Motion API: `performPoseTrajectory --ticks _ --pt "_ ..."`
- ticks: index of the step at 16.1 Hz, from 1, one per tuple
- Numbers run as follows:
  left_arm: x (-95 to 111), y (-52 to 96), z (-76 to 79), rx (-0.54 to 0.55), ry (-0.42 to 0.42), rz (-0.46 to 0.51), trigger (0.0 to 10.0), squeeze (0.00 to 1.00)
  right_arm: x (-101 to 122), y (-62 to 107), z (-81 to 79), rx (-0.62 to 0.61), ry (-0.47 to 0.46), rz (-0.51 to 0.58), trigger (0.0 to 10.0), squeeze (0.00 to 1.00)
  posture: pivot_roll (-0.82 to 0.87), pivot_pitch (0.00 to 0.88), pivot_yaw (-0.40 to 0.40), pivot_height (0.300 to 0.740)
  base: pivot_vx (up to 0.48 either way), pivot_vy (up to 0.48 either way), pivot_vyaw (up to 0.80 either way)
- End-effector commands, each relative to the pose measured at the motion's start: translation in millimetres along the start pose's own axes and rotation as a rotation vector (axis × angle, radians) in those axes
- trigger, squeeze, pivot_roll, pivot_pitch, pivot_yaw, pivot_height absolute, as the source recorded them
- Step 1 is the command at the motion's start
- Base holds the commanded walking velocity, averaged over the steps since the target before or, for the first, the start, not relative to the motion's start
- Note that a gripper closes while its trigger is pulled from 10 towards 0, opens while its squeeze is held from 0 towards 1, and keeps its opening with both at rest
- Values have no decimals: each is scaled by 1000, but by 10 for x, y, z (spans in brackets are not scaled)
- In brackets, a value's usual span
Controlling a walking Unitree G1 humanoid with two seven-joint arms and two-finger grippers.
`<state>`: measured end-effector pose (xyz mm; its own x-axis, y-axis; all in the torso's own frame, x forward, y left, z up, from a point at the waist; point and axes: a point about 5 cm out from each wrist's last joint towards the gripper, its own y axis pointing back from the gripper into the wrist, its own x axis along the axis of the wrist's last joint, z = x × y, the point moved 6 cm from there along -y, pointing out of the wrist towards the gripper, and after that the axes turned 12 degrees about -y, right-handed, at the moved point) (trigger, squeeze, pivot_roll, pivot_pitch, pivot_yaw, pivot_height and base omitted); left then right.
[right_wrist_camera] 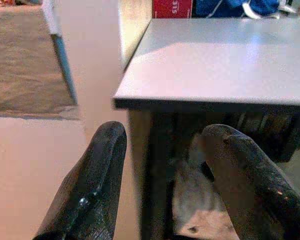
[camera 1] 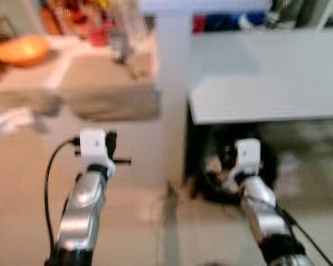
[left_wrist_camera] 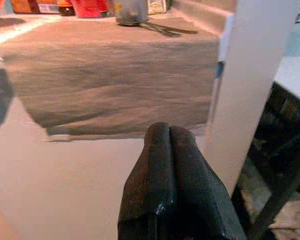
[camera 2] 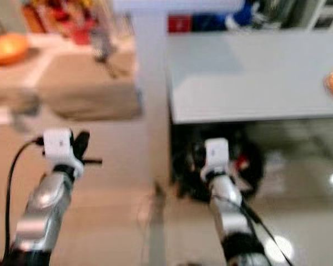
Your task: Setting the table
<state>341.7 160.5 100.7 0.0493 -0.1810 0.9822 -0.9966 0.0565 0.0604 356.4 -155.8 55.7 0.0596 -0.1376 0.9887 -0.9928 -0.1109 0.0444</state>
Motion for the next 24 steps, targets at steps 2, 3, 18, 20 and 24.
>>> performPoseTrajectory --ticks 2,3,18,20,24 --pt "15 -23 20 -13 -16 0 10000 0 -49 22 19 -17 -13 -13 10000 0 -68 0 71 740 0 469 0" --pt "25 -39 12 -15 -22 2 10000 0 -49 22 6 -18 -18 -10 10000 0 -70 0 78 740 0 469 0" --pt "-2 -90 34 -52 -19 -8 10000 1000 21 47 -48 -9 -16 16 10000 0 -99 0 90 740 0 84 0" --pt "11 -120 46 -58 -26 -4 10000 1000 41 29 -67 -9 -15 23 10000 0 -105 0 97 740 0 0 0" --pt "51 -134 97 -80 -39 7 10000 1000 69 18 -53 -25 -26 22 10000 1000 -109 0 102 740 0 0 0"
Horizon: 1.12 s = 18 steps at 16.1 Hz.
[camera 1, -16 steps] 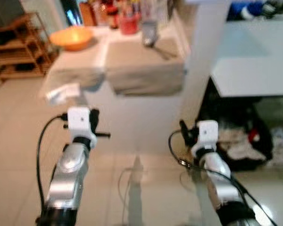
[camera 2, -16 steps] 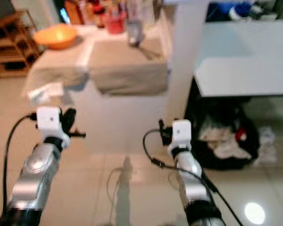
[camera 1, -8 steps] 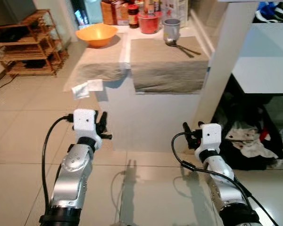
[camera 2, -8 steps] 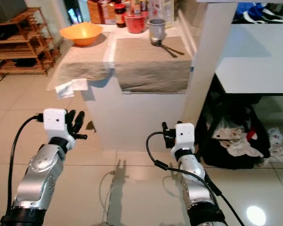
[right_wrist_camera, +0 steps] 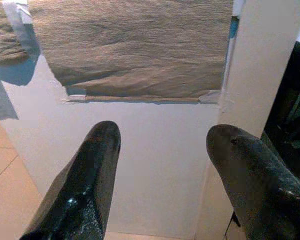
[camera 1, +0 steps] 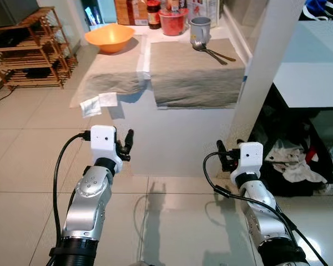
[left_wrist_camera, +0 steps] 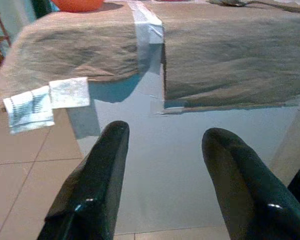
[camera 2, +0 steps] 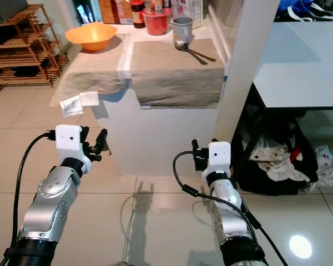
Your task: Setting the table
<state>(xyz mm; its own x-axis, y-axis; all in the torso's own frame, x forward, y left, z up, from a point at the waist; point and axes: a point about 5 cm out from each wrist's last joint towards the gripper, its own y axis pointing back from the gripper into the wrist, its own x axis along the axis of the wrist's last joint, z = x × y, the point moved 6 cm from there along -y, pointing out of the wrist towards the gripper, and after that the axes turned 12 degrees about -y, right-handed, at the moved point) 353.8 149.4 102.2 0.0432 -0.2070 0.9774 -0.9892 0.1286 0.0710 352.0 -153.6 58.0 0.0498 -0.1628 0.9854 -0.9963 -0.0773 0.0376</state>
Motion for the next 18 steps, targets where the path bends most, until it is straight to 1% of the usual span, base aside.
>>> performPoseTrajectory --ticks 1,2,4,5,7,10,13,14,15,16,18 --pt "29 -13 -10 -4 -14 10 10000 1000 59 -24 -36 15 4 13 10000 1000 -109 0 102 740 0 0 0" --pt "31 -14 -37 8 -3 10 10000 1000 64 -19 -37 15 8 16 10000 1000 -113 0 101 740 0 0 0" --pt "23 -12 -21 4 4 9 10000 1000 71 -11 -74 39 12 18 10000 1000 -115 0 100 740 0 0 0" --pt "3 -3 8 -3 13 6 10000 1000 60 -1 -55 29 20 14 10000 1000 -118 0 96 740 0 0 0" --pt "-15 14 50 -23 7 7 10000 1000 36 14 -36 28 21 5 10000 1000 -116 0 98 740 0 0 0" --pt "29 23 69 -46 -8 27 10000 1000 22 16 -28 23 20 0 10000 1000 -111 0 96 740 0 0 0" --pt "27 35 97 -69 0 29 10000 1000 0 2 -79 33 23 -5 10000 1000 -99 0 99 740 0 0 0" --pt "38 34 116 -79 5 35 10000 1000 13 -9 -82 30 55 -1 10000 1000 -98 0 98 740 0 0 0" --pt "33 26 88 -63 7 32 10000 1000 15 -21 -78 33 56 -3 10000 604 -94 0 92 740 0 0 0" --pt "37 23 76 -57 6 34 10000 1000 21 -27 -65 29 59 -1 10000 0 -92 0 89 740 0 0 0" --pt "47 22 57 -50 5 40 10000 1000 94 -38 -32 16 71 28 10000 0 -91 0 89 740 0 0 0"
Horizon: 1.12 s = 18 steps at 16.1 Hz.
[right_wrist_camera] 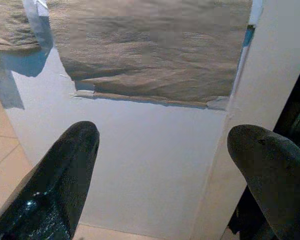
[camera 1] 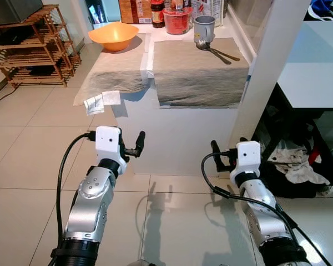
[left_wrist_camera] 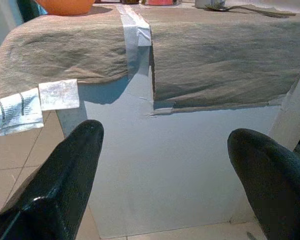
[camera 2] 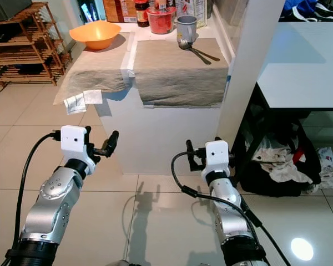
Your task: Setting the table
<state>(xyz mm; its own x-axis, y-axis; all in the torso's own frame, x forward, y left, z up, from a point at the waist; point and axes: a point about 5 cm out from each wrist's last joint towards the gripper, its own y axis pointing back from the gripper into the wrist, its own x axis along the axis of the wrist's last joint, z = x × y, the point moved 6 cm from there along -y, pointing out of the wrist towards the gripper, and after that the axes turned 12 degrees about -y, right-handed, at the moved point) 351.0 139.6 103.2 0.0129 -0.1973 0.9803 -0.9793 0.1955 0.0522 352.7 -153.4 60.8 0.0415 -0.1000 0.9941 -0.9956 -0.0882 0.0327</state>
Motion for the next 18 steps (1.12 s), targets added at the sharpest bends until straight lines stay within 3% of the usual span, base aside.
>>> performPoseTrajectory --ticks 1,3,4,5,6,9,12,16,18 --pt "17 8 -44 15 1 9 10000 1000 130 -37 -13 -2 10 49 10000 0 -93 0 89 740 0 0 0" --pt "194 65 -225 68 5 103 10000 1000 446 20 166 -64 26 168 10000 0 -103 0 93 740 0 0 0" --pt "219 88 -285 80 14 117 10000 1000 457 56 218 -81 27 176 10000 0 -109 0 96 740 0 0 0" --pt "239 139 -387 100 30 131 10000 804 435 152 306 -110 9 180 10000 0 -112 0 97 740 0 0 0" --pt "220 187 -443 114 40 128 10000 0 396 246 354 -129 0 178 10000 0 -112 0 97 740 0 0 0" --pt "35 372 -573 169 72 63 10000 0 257 431 254 -97 -10 124 10000 0 -118 0 95 740 0 0 0" --pt "6 478 -508 135 82 63 10000 0 172 546 132 -37 4 85 10000 0 -113 0 85 740 0 0 0" --pt "182 347 -478 158 47 108 10000 0 310 442 118 -37 28 124 10000 0 -114 0 84 740 206 267 0" --pt "220 300 -446 144 41 116 10000 0 345 407 37 -6 36 135 10000 0 -116 0 85 740 287 384 0"
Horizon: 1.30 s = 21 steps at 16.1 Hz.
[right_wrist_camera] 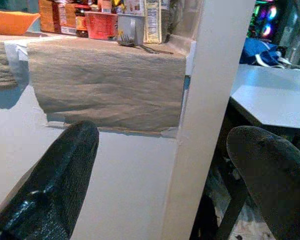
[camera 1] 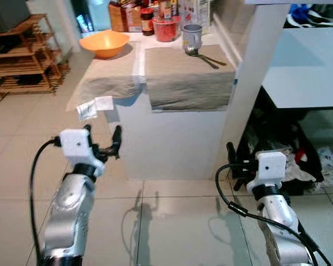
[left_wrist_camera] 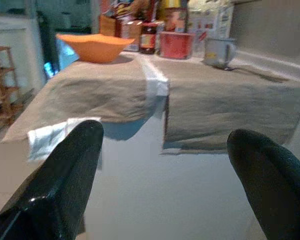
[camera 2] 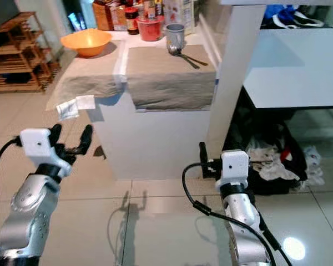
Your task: Setting the table
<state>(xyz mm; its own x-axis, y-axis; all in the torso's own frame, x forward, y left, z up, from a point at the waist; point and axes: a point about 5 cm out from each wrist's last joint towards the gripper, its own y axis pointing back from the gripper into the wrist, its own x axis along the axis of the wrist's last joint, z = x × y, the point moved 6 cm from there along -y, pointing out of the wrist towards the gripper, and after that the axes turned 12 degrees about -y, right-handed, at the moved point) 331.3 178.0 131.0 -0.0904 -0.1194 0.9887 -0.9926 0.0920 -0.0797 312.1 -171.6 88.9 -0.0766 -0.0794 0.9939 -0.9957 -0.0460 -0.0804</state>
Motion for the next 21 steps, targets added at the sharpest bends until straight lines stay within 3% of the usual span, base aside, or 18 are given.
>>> performPoseTrajectory --ticks 1,6,13,21 --pt "28 -7 -46 14 -24 3 10000 0 57 -37 -89 27 0 17 10000 0 -116 0 85 740 292 382 0" --pt "-11 -30 45 -5 -52 -11 10000 0 36 -83 -66 17 7 7 10000 0 -116 0 81 740 314 355 609" --pt "29 -147 150 -44 -94 -12 10000 0 42 -182 -154 45 -1 6 10000 0 -113 0 84 740 478 0 0" --pt "6 -164 240 -71 -104 -21 10000 0 20 -212 -186 57 0 -2 10000 0 -118 0 87 740 480 0 0"
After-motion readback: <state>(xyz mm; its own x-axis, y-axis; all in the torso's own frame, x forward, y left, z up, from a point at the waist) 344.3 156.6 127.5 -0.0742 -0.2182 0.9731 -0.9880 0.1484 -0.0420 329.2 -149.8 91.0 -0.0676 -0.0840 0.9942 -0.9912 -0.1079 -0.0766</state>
